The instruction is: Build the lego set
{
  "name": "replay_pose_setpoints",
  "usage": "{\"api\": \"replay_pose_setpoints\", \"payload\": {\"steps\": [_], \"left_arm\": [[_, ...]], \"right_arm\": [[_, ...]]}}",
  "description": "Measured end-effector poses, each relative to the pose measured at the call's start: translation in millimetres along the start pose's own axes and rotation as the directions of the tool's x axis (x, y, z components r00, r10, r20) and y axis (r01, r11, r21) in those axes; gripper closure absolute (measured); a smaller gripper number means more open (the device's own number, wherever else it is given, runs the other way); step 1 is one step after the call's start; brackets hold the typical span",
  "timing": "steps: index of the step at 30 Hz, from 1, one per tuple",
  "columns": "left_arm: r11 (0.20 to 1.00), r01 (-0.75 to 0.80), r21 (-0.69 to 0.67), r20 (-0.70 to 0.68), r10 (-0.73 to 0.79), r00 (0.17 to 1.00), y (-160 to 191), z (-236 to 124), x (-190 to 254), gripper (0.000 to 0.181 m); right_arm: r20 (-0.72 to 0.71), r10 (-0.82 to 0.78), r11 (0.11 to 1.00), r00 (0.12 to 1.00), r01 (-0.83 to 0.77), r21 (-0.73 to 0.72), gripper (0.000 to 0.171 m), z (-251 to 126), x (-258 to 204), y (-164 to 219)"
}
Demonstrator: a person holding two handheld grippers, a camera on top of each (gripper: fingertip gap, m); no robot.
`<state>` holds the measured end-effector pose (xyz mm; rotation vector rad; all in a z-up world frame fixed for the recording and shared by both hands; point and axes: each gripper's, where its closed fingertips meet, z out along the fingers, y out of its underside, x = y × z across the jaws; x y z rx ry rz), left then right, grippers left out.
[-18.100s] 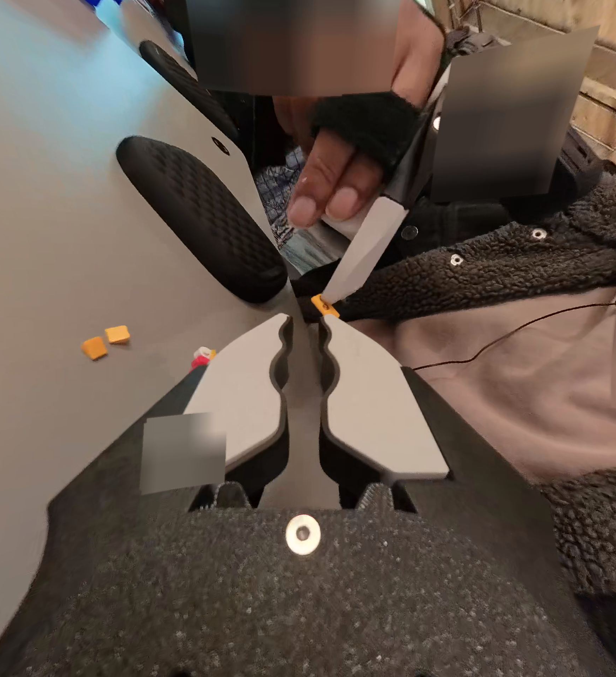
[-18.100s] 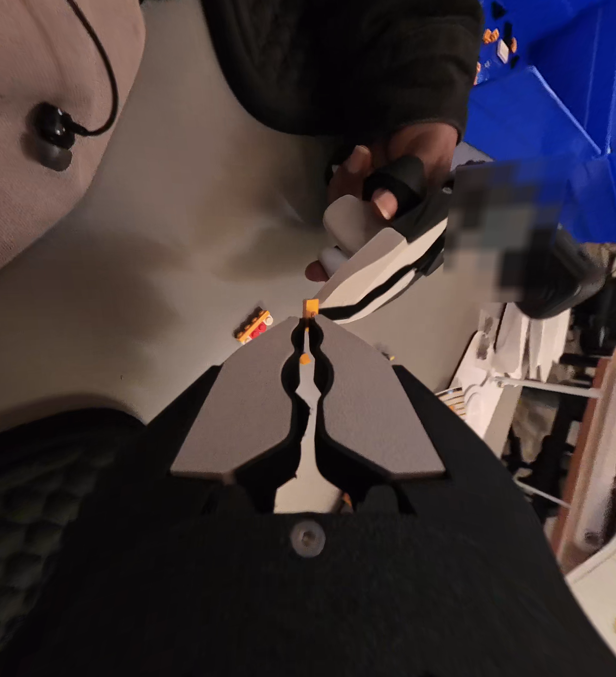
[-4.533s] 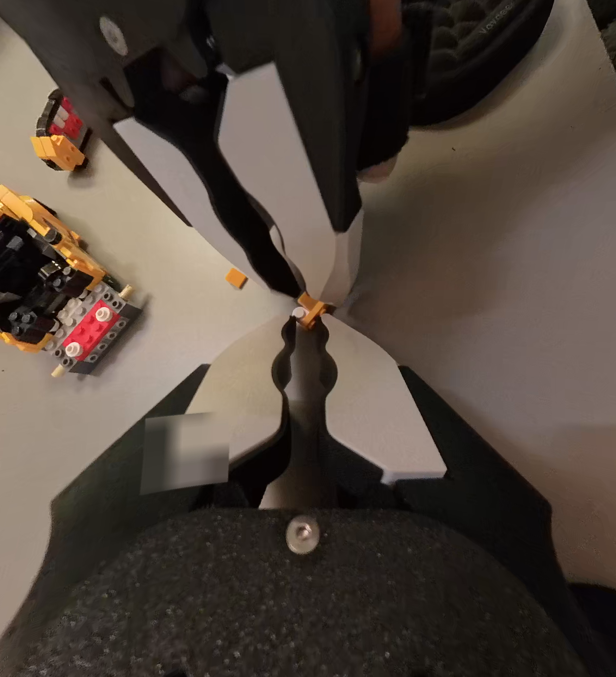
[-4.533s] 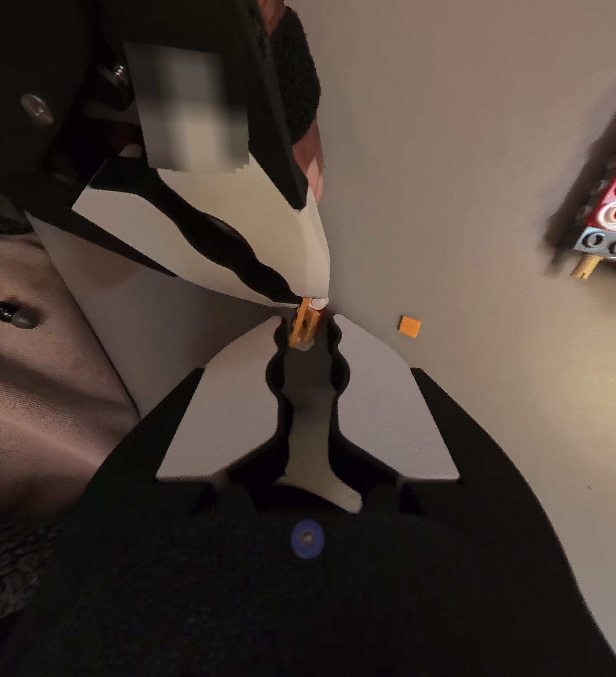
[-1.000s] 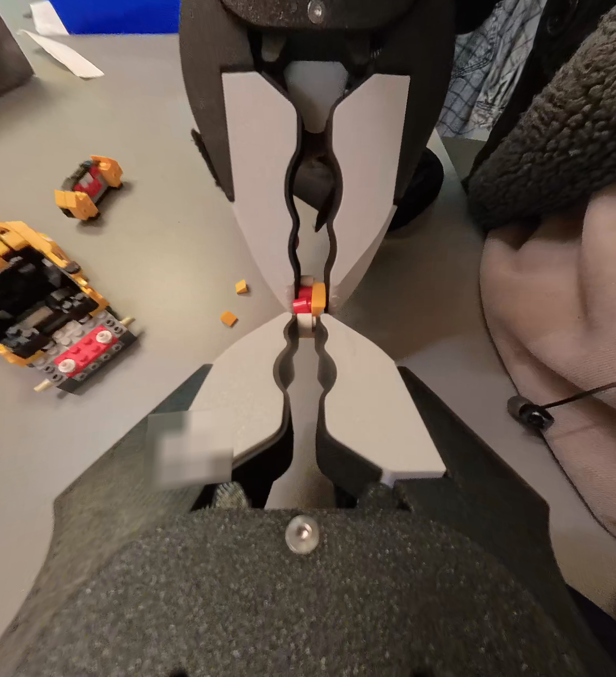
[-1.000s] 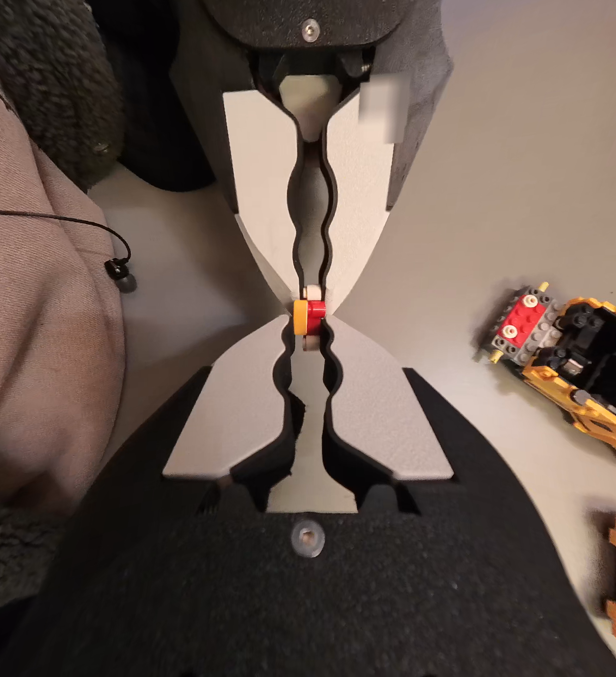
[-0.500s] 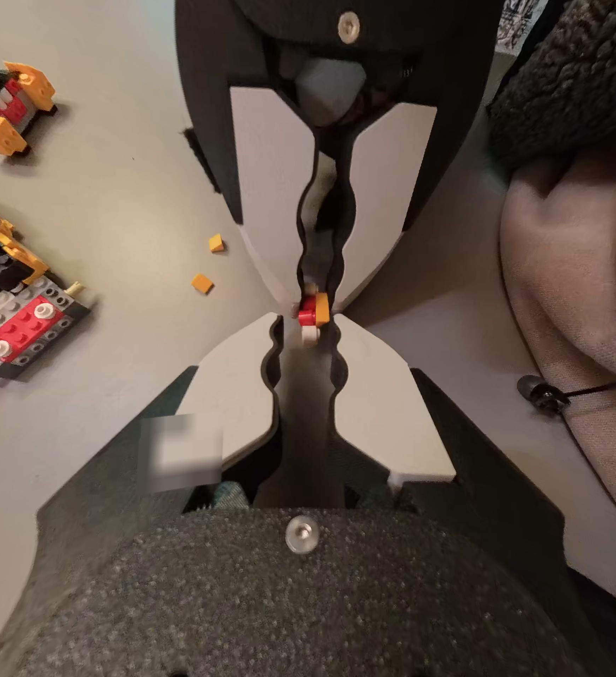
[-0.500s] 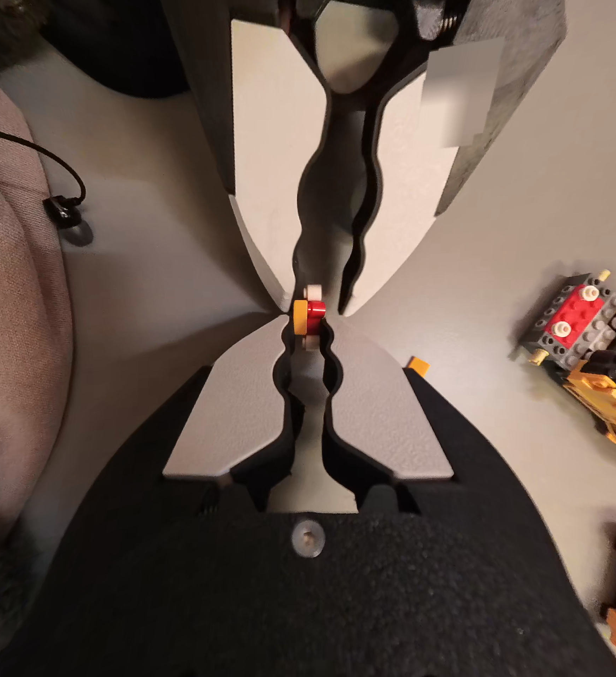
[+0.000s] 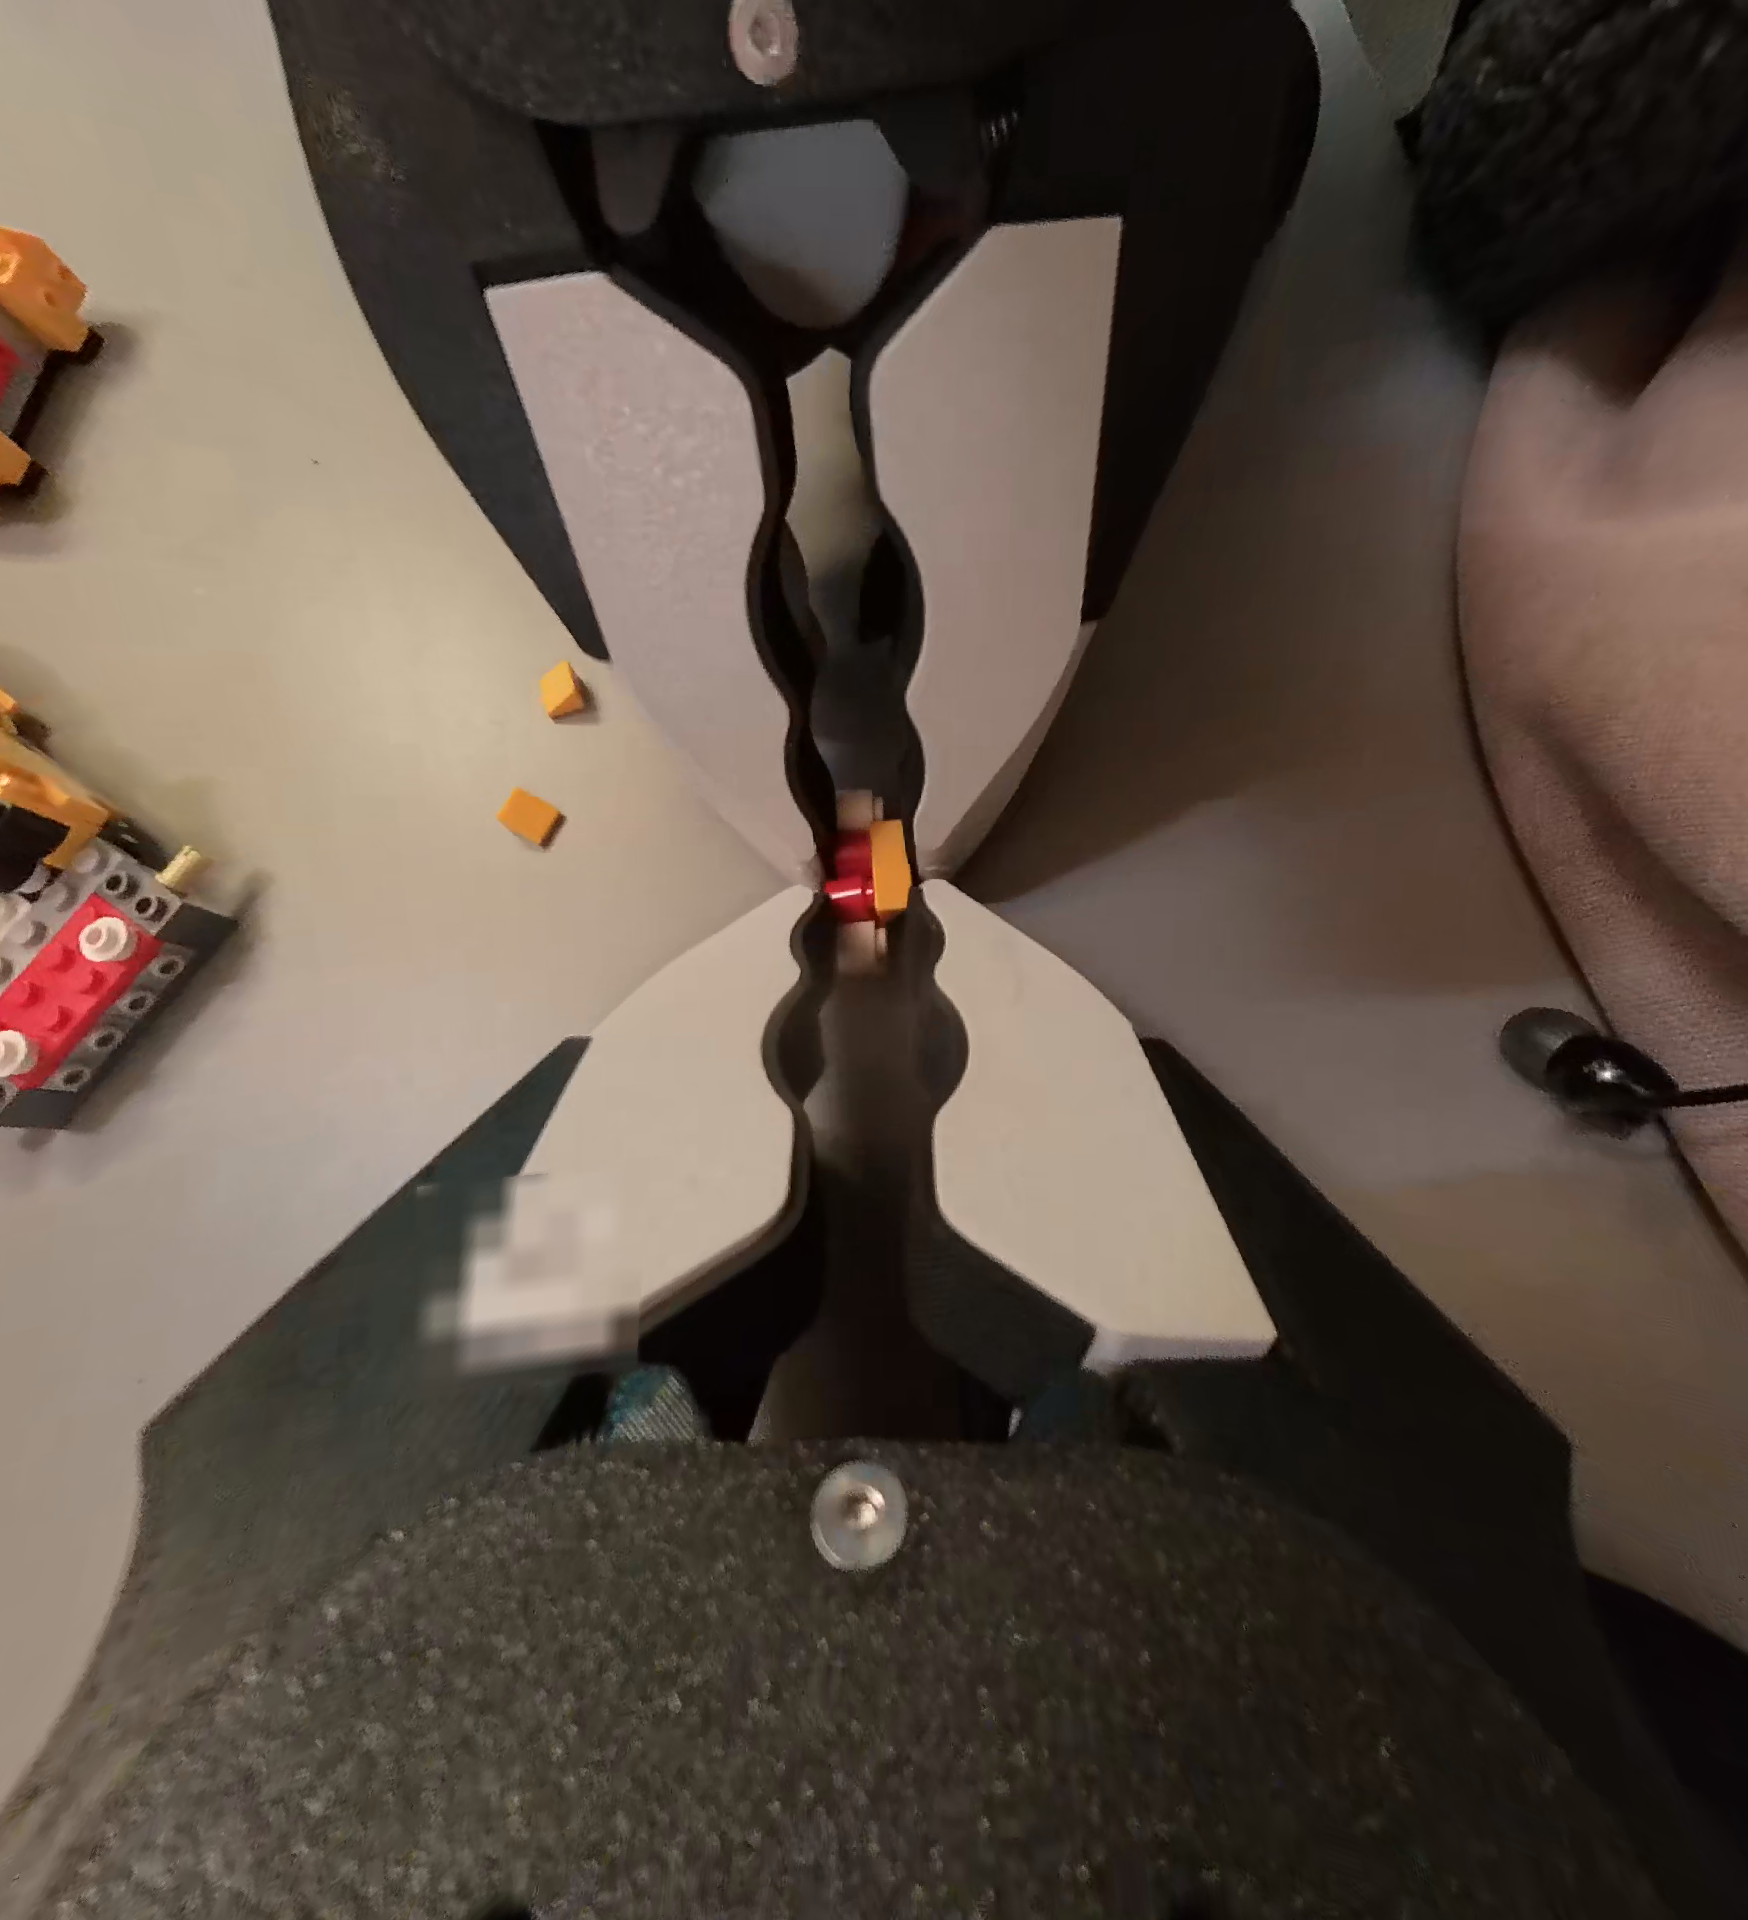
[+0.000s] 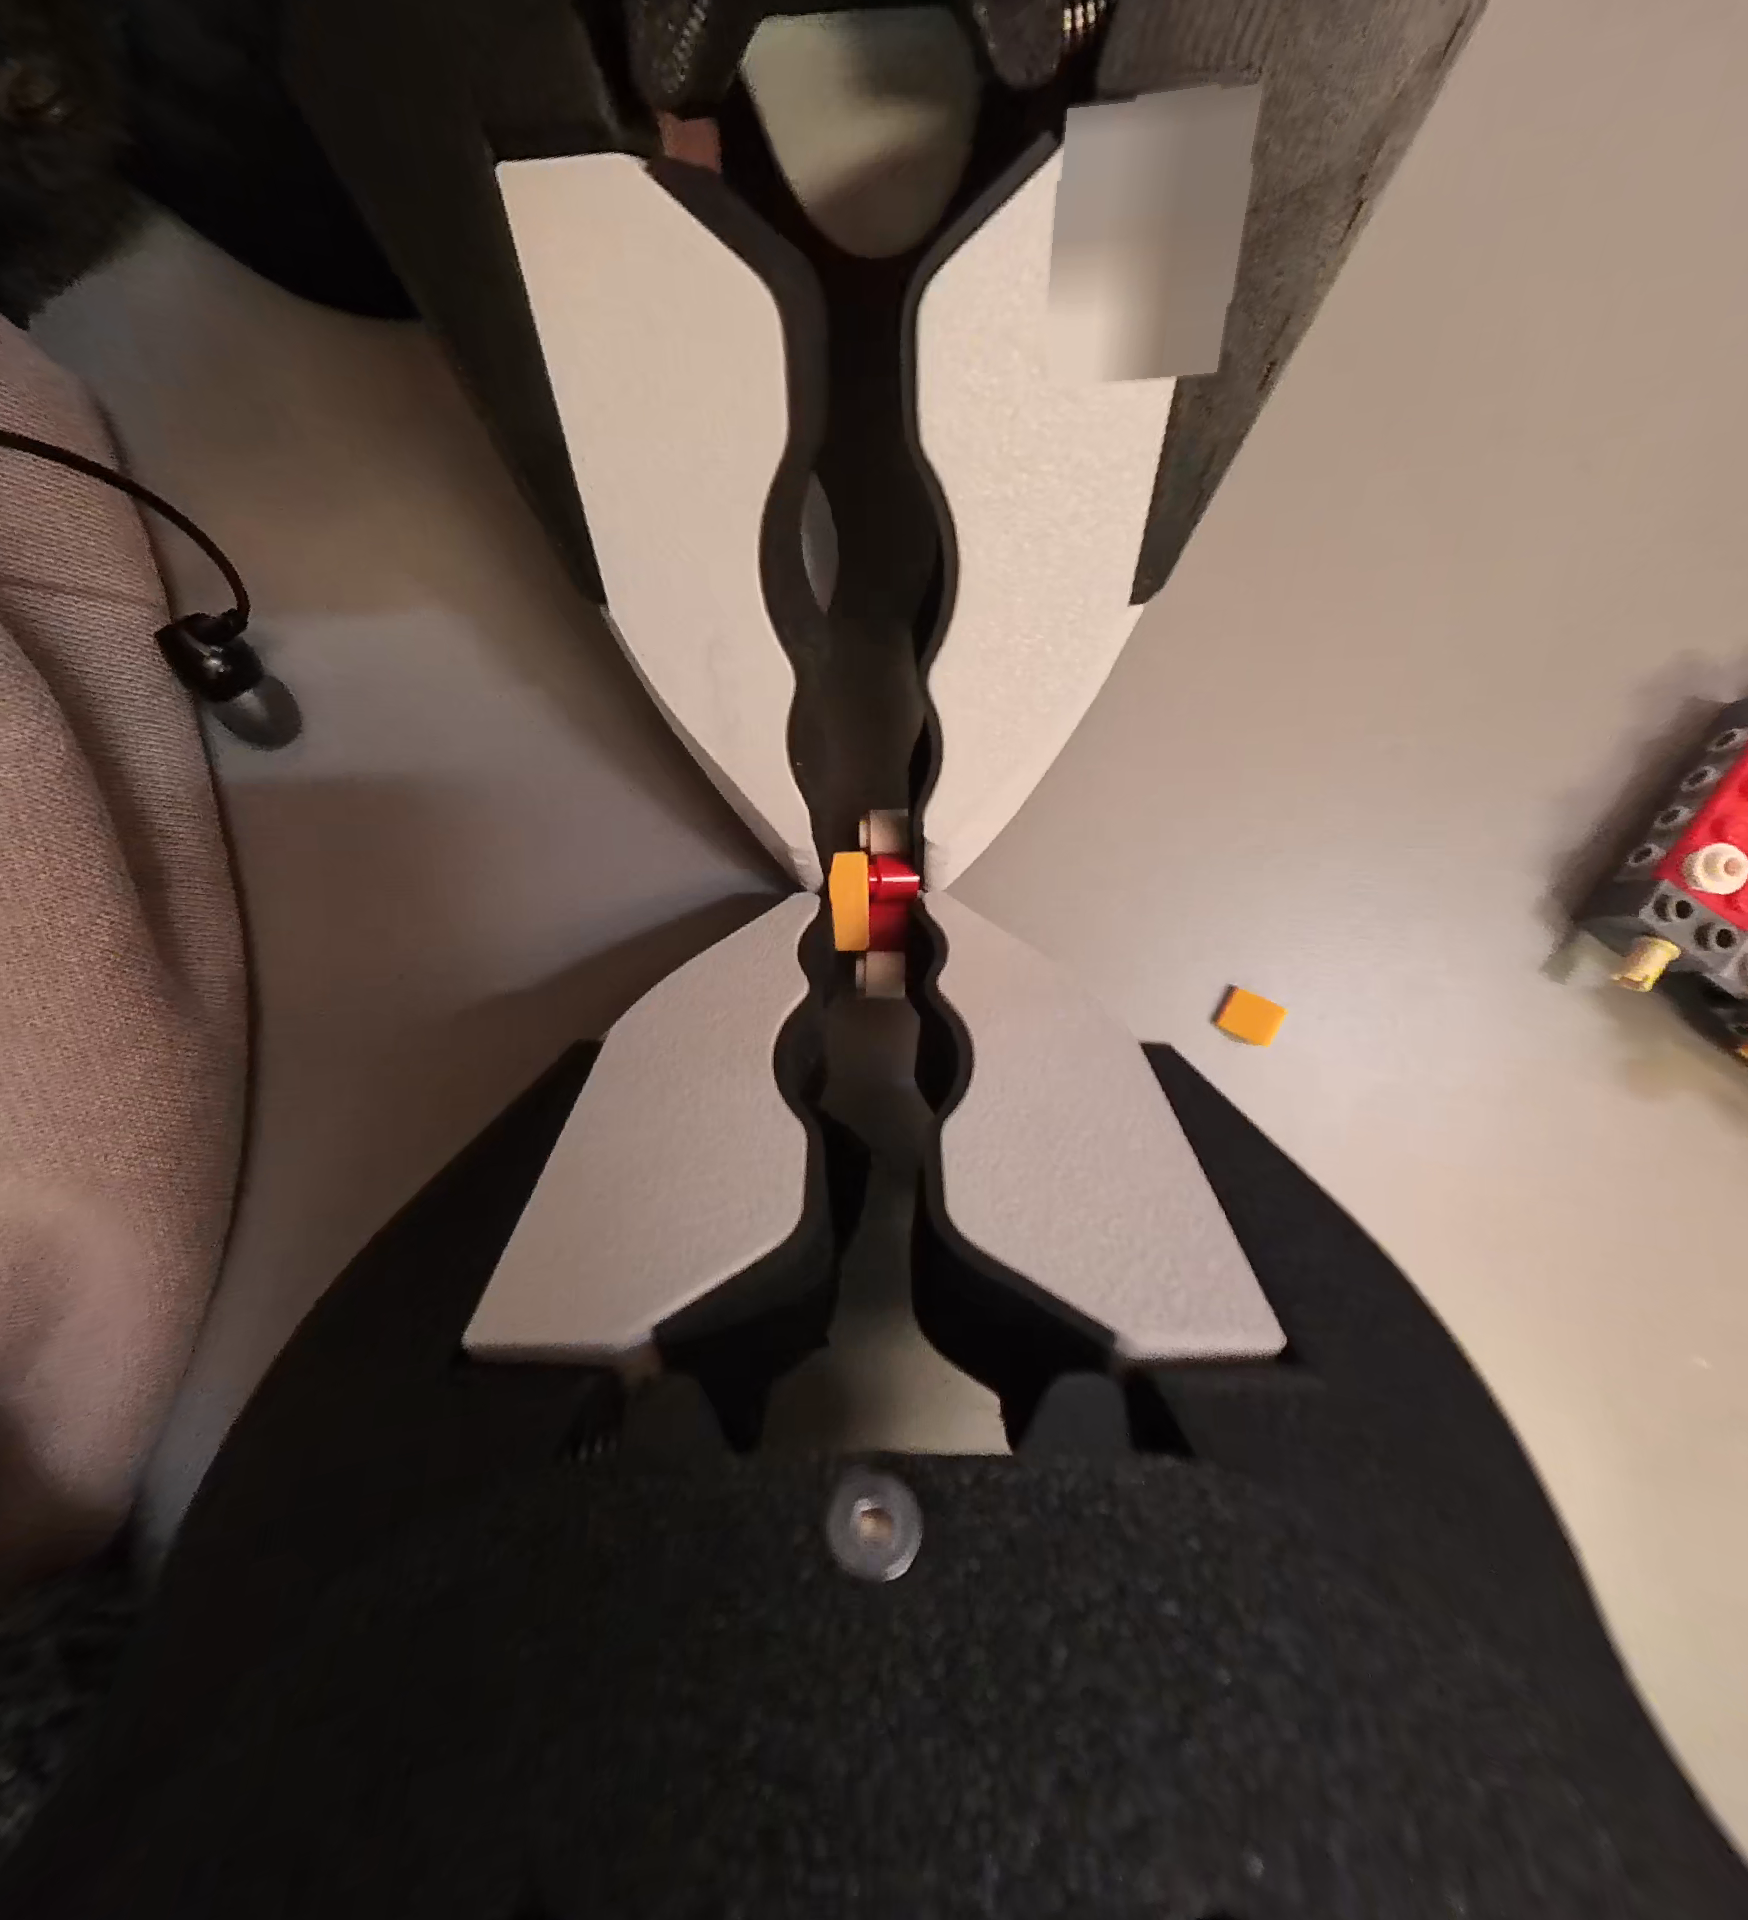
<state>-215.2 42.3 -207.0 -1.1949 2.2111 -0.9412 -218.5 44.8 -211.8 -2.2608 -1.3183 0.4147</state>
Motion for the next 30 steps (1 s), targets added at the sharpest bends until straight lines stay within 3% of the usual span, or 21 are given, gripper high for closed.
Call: {"api": "replay_pose_setpoints", "payload": {"steps": [10, 19, 25, 30], "left_arm": [[0.994, -0.108, -0.002, 0.006, 0.108, 0.994, -0.7, 1.0, 6.3, 0.170], [0.994, -0.105, 0.025, -0.003, 0.106, 0.994, -3.0, 2.0, 7.6, 0.169], [0.993, -0.119, 0.021, 0.008, 0.119, 0.993, -2.7, 0.9, 8.0, 0.169], [0.994, -0.108, 0.020, 0.002, 0.108, 0.994, -2.3, -0.1, 8.8, 0.169]], "right_arm": [[0.002, 0.036, 0.999, 0.999, -0.036, 0.015, 0.159, -1.5, -7.3, 0.4], [-0.017, 0.015, 1.000, 1.000, -0.015, 0.007, 0.158, -4.4, -10.2, 1.9], [-0.004, 0.037, 0.999, 0.999, -0.037, 0.037, 0.145, -8.2, -15.6, 1.9], [-0.055, 0.005, 1.000, 0.999, -0.003, 0.030, 0.149, -8.7, -12.6, 3.4]]}}
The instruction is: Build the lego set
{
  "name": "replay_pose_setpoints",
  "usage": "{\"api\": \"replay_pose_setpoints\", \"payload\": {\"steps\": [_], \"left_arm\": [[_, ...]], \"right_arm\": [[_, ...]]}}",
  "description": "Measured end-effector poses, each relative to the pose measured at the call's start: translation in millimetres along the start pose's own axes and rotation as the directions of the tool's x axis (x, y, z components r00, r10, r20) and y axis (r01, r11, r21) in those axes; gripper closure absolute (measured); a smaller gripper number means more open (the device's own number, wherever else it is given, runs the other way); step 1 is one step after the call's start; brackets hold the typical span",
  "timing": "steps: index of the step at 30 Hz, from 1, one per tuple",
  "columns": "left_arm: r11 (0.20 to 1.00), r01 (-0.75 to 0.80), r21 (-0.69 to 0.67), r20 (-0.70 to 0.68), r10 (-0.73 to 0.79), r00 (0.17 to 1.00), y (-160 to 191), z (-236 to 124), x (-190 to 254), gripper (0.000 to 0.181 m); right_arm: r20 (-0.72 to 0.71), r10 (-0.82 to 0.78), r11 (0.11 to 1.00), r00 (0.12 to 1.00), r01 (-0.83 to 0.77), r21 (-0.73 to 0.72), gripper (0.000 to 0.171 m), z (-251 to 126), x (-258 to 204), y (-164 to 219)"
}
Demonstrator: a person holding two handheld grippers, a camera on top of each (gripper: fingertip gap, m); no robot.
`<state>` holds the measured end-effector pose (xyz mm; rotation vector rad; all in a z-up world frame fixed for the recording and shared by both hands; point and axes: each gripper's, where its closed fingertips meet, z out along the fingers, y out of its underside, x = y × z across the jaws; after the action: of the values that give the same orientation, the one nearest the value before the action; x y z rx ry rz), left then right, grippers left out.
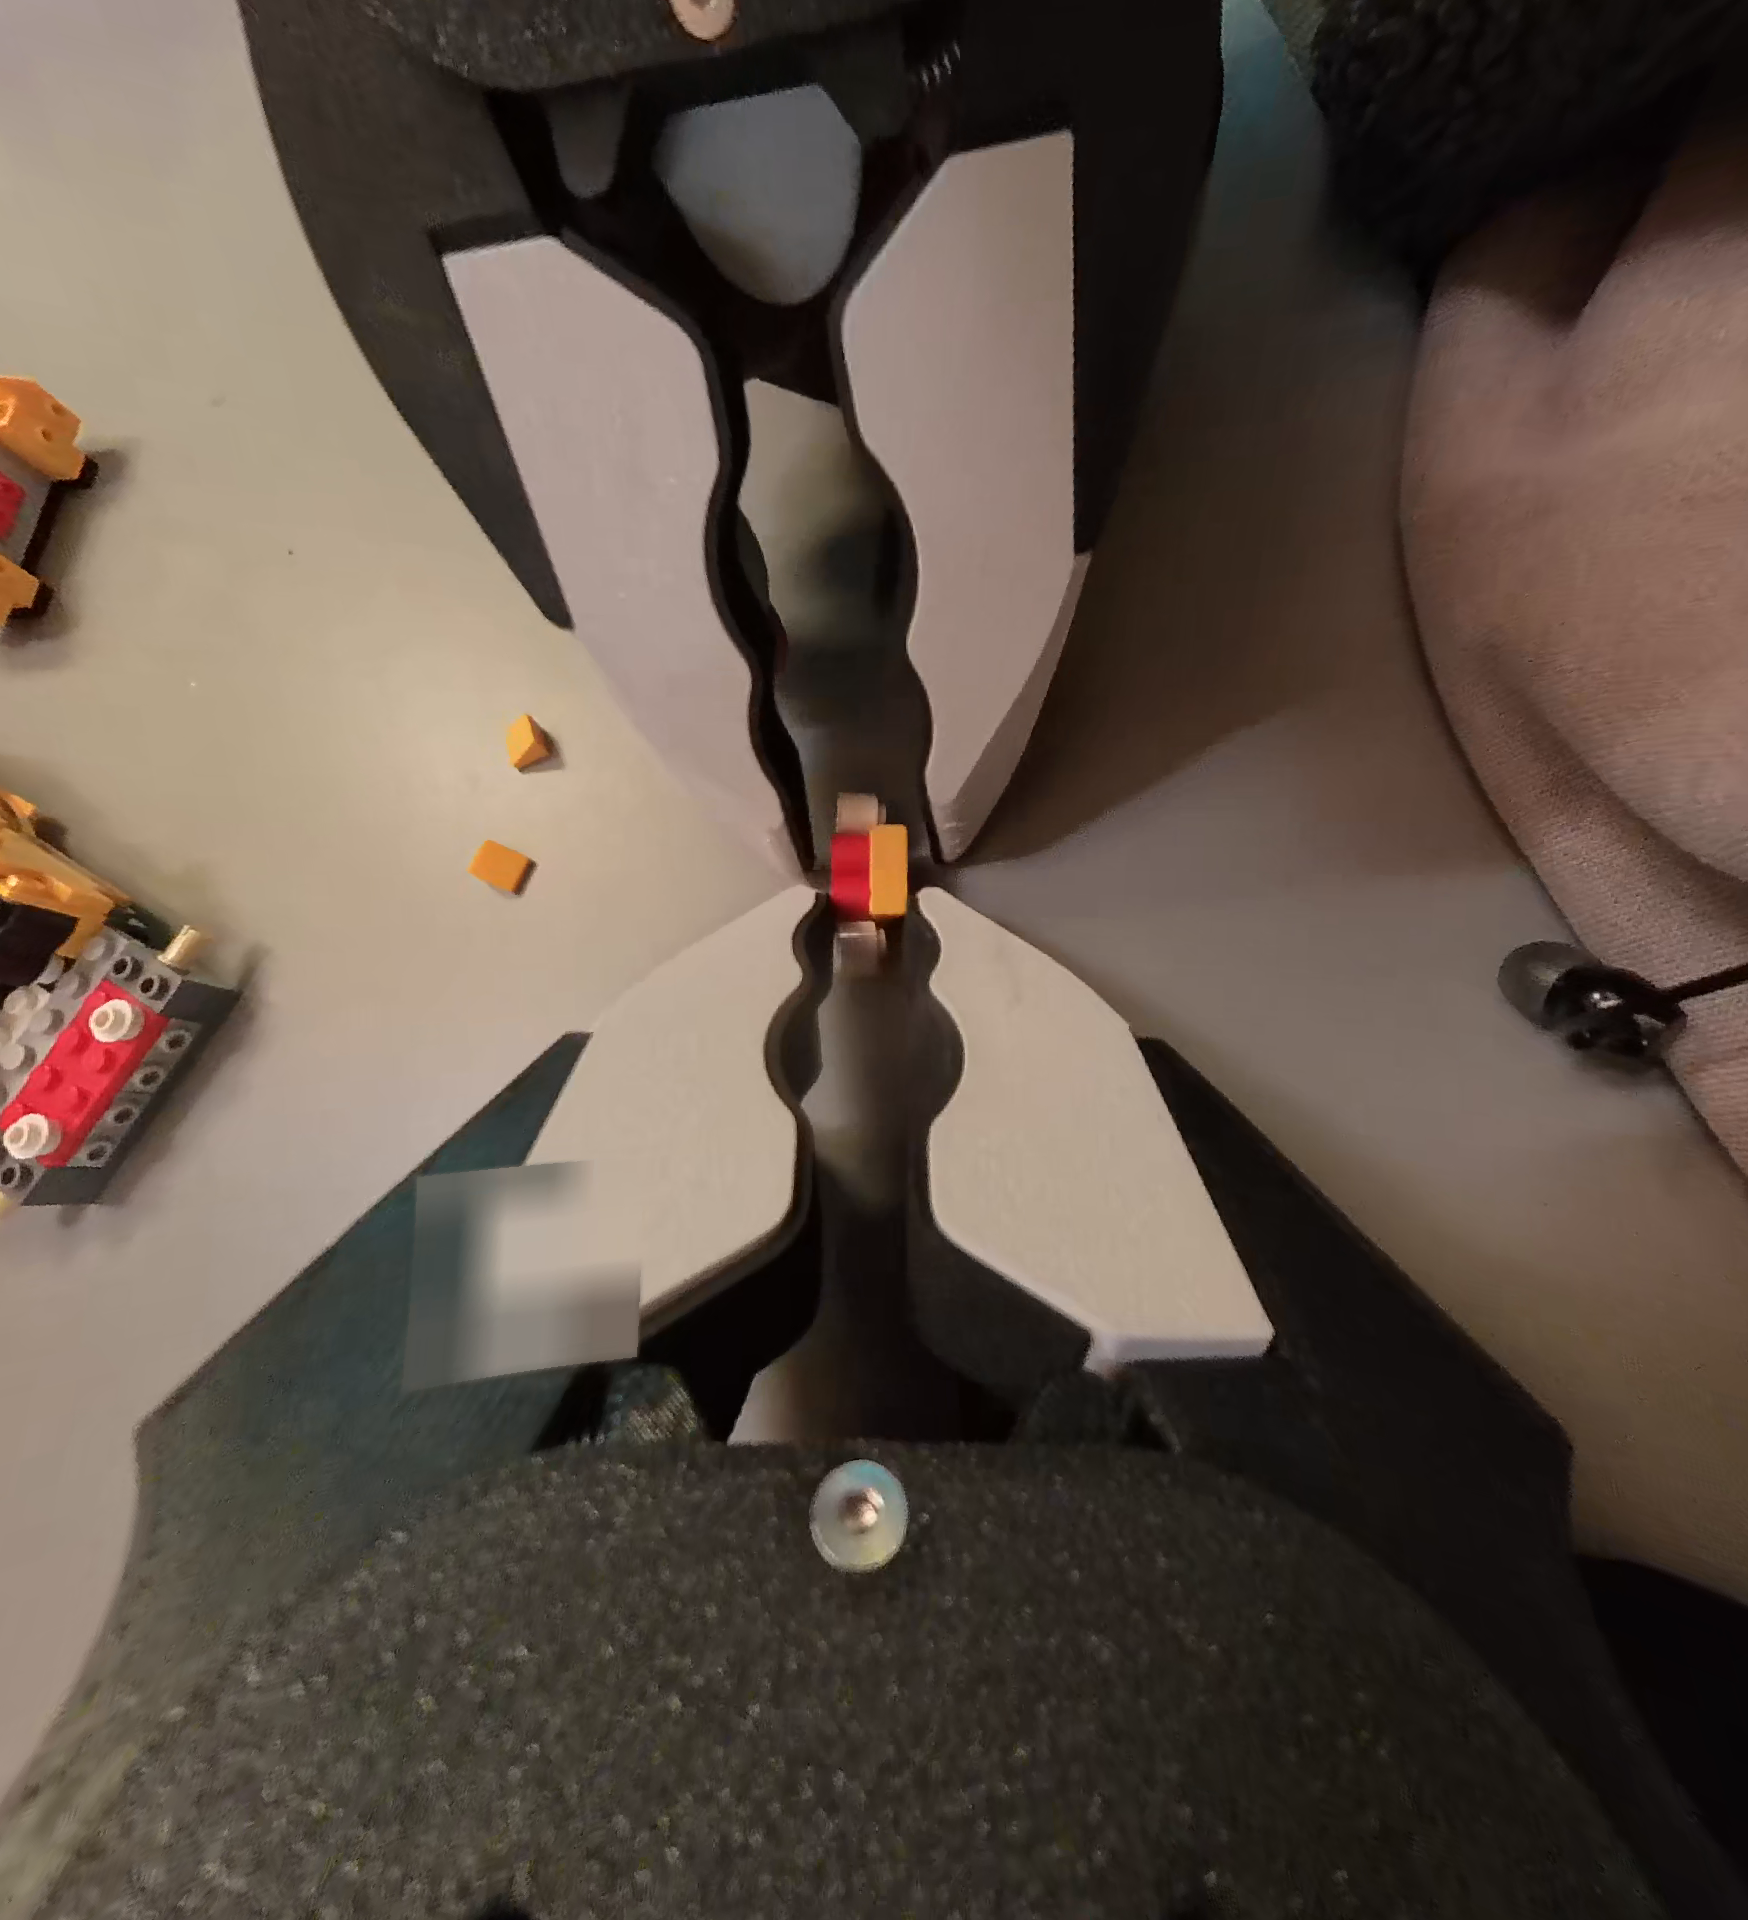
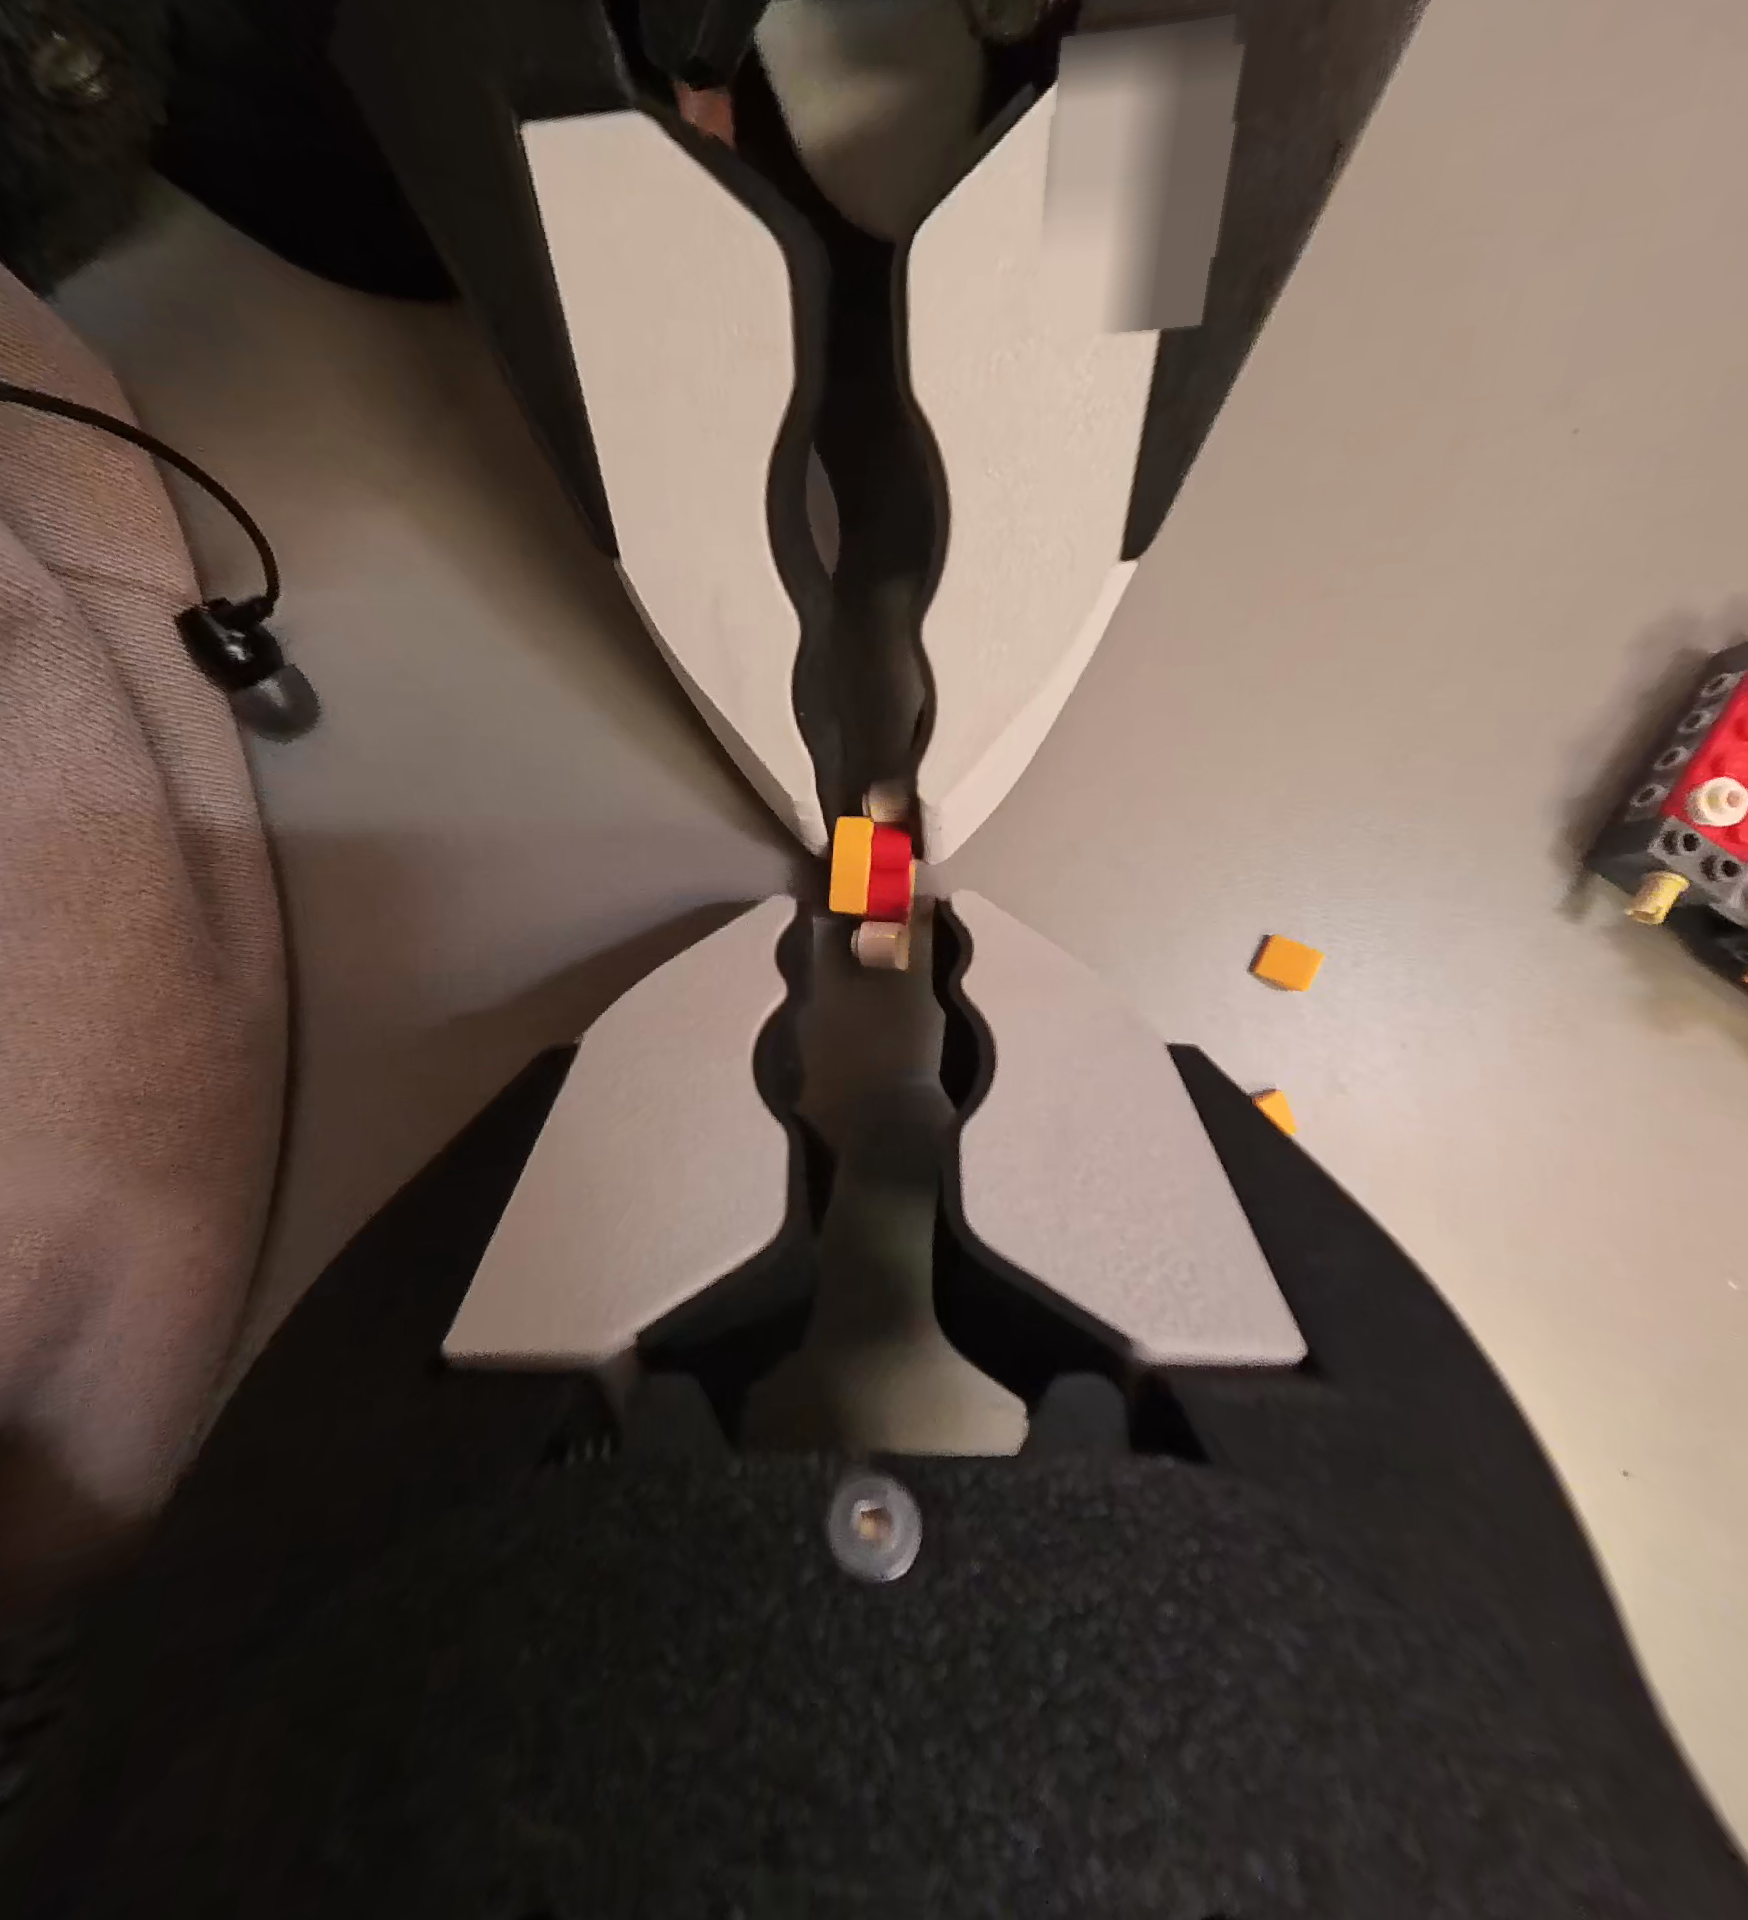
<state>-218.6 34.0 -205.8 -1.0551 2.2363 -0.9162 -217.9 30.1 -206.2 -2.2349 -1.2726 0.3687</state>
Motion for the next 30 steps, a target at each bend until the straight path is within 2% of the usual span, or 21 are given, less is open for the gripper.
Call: {"api": "replay_pose_setpoints", "payload": {"steps": [5, 15, 21, 30], "left_arm": [[1.000, 0.017, -0.012, -0.004, -0.017, 1.000, 1.7, -1.0, -0.3, 0.166], [0.999, 0.034, -0.015, -0.023, -0.034, 0.999, 2.1, -2.4, 2.2, 0.164], [0.997, 0.071, -0.023, -0.085, -0.073, 0.994, 2.7, -5.3, 9.7, 0.151], [0.997, 0.073, -0.023, -0.056, -0.074, 0.996, 2.1, -4.2, 7.4, 0.162]], "right_arm": [[0.032, 0.008, 1.000, 0.999, -0.009, 0.010, 0.153, -0.9, -1.6, -0.5], [0.053, 0.031, 0.999, 0.998, -0.032, 0.010, 0.148, -3.4, -2.1, 0.1], [0.086, 0.061, 0.998, 0.994, -0.059, -0.022, 0.140, -6.1, -9.6, 0.2], [0.025, 0.150, 0.988, 0.988, -0.149, -0.040, 0.142, -0.3, -11.4, -6.5]]}}
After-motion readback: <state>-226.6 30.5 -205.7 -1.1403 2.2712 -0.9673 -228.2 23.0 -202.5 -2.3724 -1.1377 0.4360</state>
